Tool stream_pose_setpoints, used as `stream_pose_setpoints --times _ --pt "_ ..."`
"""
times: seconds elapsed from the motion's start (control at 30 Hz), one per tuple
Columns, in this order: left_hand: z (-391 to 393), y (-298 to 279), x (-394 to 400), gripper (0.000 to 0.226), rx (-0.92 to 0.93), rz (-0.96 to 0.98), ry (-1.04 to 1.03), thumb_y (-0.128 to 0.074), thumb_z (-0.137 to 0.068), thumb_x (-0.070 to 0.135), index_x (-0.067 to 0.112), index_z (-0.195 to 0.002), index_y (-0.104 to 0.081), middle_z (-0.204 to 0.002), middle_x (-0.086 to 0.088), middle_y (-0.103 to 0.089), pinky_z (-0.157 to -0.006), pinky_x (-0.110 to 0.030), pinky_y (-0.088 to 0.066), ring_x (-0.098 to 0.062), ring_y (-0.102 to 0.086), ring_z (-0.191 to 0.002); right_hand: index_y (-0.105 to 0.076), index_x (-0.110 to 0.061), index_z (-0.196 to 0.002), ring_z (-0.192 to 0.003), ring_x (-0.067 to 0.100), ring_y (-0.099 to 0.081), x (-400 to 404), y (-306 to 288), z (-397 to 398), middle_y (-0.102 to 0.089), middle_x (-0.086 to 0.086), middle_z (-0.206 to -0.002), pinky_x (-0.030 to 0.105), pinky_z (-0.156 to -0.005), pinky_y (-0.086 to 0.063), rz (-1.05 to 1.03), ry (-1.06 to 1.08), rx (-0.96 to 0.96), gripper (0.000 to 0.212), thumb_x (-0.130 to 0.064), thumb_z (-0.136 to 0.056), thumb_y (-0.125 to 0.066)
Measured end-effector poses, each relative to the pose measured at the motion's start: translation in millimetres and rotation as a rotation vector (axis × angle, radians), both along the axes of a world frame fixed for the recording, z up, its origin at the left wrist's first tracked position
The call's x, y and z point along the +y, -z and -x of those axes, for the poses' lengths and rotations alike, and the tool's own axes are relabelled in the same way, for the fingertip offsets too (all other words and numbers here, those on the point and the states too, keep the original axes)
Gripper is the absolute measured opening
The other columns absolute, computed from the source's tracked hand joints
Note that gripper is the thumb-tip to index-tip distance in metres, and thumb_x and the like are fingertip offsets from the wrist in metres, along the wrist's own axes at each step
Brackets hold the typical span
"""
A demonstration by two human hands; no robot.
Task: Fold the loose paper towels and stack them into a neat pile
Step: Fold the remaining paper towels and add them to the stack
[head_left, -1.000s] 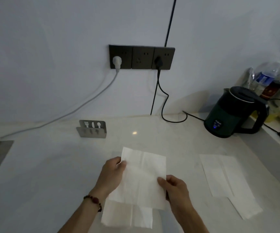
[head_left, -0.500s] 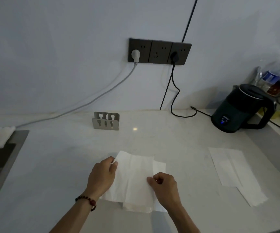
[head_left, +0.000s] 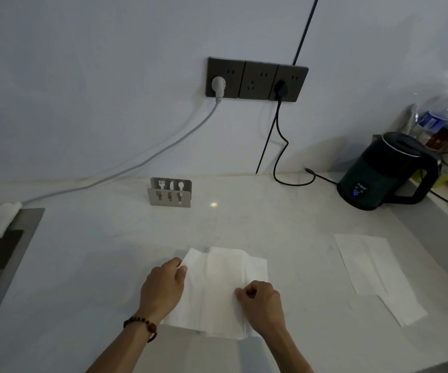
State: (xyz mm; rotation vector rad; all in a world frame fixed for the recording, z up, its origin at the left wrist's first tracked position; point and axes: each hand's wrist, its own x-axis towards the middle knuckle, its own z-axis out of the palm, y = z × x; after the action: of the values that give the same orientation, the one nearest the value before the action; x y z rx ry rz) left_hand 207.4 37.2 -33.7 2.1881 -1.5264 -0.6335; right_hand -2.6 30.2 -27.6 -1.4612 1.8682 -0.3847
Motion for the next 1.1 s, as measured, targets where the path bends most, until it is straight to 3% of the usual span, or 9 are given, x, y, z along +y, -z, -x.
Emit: stream_pose_setpoints --times 0.3,0.4,0.47,0.53,0.67,0.77,0.9,1.0,1.1 --pt "5 -1 3 0.028 0.014 -0.031 0.010 -0.042 -0.102 0.031 0.023 -0.075 -0.043 -0.067 0.011 -0.050 -0.048 -0.020 -0.030 -0.009 -0.051 -0.062 -0.062 -0.018 -0.067 -0.059 0.008 -0.058 1 6 0 -0.064 -0.007 -0.064 0.018 -0.053 -0.044 -0.001 0.017 0.047 0.025 -0.034 -0.086 -0.062" --pt "5 0 3 0.026 -0.004 -0.047 0.016 -0.041 -0.102 0.030 0.021 -0.079 -0.047 -0.071 0.009 -0.053 -0.052 -0.022 -0.040 -0.010 -0.052 -0.065 -0.061 -0.020 -0.068 -0.062 0.007 -0.059 0 5 -2 -0.064 -0.009 -0.066 0.017 -0.054 -0.044 -0.012 0.013 0.054 0.023 -0.034 -0.086 -0.062" --pt "7 -1 5 0.020 -0.032 -0.045 -0.002 -0.043 -0.101 0.031 0.017 -0.109 -0.055 -0.090 0.002 -0.063 -0.063 -0.026 -0.049 -0.013 -0.057 -0.077 -0.061 -0.021 -0.067 -0.063 0.008 -0.061 1 5 -2 -0.064 -0.009 -0.066 0.020 -0.056 -0.047 -0.015 0.022 0.052 0.022 -0.035 -0.085 -0.062" --pt "9 1 5 0.051 -0.046 0.025 -0.051 -0.049 -0.098 0.032 0.015 -0.144 -0.035 -0.126 -0.006 -0.058 -0.079 -0.030 -0.052 -0.020 -0.056 -0.110 -0.061 -0.022 -0.066 -0.065 0.010 -0.062 2 7 -2 -0.065 -0.008 -0.066 0.023 -0.060 -0.050 -0.021 0.032 0.054 0.022 -0.035 -0.083 -0.062" --pt "27 -1 9 0.051 -0.196 0.293 0.271 -0.049 -0.092 0.030 0.015 -0.140 -0.042 -0.136 -0.007 -0.056 -0.095 -0.040 -0.053 -0.026 -0.052 -0.127 -0.061 -0.022 -0.067 -0.064 0.009 -0.061 3 10 -3 -0.065 -0.008 -0.065 0.022 -0.056 -0.046 -0.011 0.053 0.046 0.020 -0.035 -0.082 -0.063" --pt "48 4 15 0.048 -0.318 0.201 0.640 -0.036 -0.093 0.035 0.022 -0.138 -0.048 -0.142 0.002 -0.053 -0.113 -0.040 -0.033 -0.019 -0.042 -0.138 -0.062 -0.020 -0.070 -0.066 0.008 -0.061 5 11 3 -0.064 -0.007 -0.067 0.018 -0.056 -0.042 0.049 0.110 -0.047 0.017 -0.032 -0.081 -0.068" --pt "64 11 16 0.058 -0.303 -0.064 0.796 -0.035 -0.100 0.042 0.024 -0.153 -0.018 -0.163 0.003 -0.007 -0.117 -0.045 0.013 -0.022 0.007 -0.150 -0.059 -0.022 -0.097 -0.093 0.016 -0.058 11 17 18 -0.062 -0.005 -0.102 0.023 -0.075 -0.046 0.122 0.228 -0.047 0.018 -0.029 -0.083 -0.069" --pt "65 12 16 0.066 -0.320 -0.132 0.822 -0.037 -0.098 0.050 0.027 -0.154 -0.011 -0.163 0.004 0.004 -0.115 -0.050 0.017 -0.022 0.018 -0.148 -0.049 -0.018 -0.126 -0.115 0.024 -0.045 15 22 25 -0.048 0.003 -0.125 0.034 -0.092 -0.042 0.072 0.242 0.108 0.053 -0.026 -0.079 -0.071" --pt "65 13 15 0.069 -0.341 -0.154 0.835 -0.036 -0.095 0.055 0.032 -0.154 -0.009 -0.163 0.005 0.007 -0.114 -0.054 0.018 -0.022 0.021 -0.147 -0.042 -0.015 -0.134 -0.115 0.027 -0.045 17 20 25 -0.043 0.007 -0.130 0.035 -0.092 -0.043 0.047 0.198 0.137 0.064 -0.019 -0.077 -0.069"
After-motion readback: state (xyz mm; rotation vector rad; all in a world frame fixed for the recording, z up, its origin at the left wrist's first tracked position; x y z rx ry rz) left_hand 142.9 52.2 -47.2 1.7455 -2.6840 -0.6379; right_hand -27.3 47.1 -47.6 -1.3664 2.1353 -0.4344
